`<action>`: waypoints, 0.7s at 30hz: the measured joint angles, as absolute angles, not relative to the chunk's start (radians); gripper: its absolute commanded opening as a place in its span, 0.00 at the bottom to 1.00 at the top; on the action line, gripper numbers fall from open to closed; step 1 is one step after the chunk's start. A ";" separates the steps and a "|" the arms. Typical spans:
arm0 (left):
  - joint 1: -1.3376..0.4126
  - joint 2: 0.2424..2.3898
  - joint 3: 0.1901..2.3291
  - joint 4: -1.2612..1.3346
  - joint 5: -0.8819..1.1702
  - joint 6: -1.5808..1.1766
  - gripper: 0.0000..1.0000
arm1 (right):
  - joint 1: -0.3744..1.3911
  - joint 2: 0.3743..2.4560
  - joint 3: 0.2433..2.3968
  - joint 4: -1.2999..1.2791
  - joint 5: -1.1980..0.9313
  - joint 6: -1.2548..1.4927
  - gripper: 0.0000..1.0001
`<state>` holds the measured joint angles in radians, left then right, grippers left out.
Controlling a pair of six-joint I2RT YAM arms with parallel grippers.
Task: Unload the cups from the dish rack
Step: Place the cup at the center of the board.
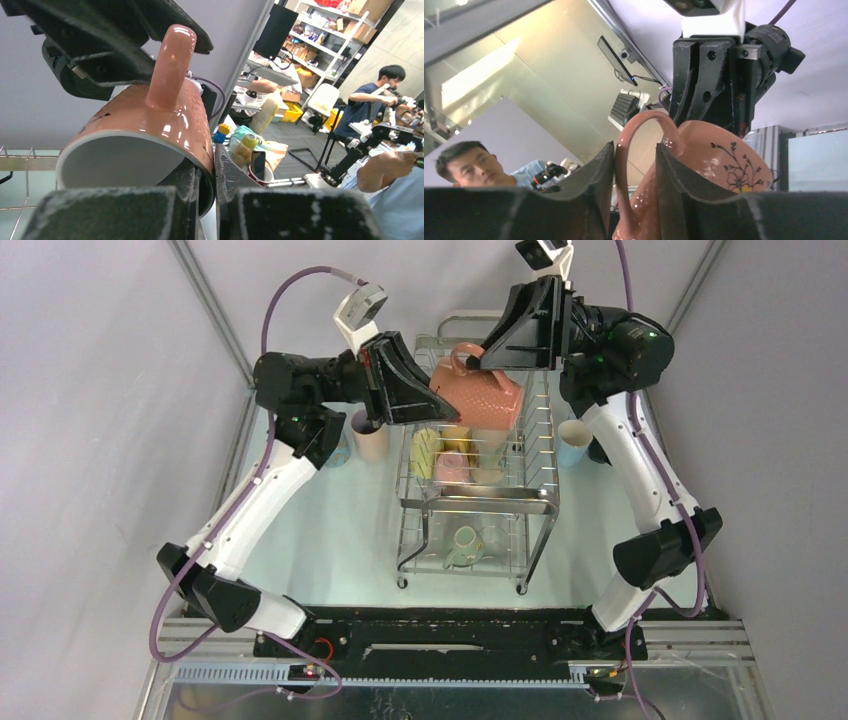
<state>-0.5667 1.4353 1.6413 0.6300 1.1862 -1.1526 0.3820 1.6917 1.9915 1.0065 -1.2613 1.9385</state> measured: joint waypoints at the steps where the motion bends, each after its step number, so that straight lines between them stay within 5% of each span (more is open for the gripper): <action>1: -0.567 1.435 1.639 0.634 1.184 -1.161 0.00 | 0.379 1.693 1.987 1.004 -1.254 1.936 0.54; 9: -0.551 1.438 1.614 0.659 1.152 -1.208 0.00 | 0.347 1.693 1.927 0.951 -1.206 1.877 0.71; 21: -0.484 1.419 1.576 0.466 1.027 -1.110 0.00 | 0.287 1.573 1.837 0.522 -1.145 1.480 0.82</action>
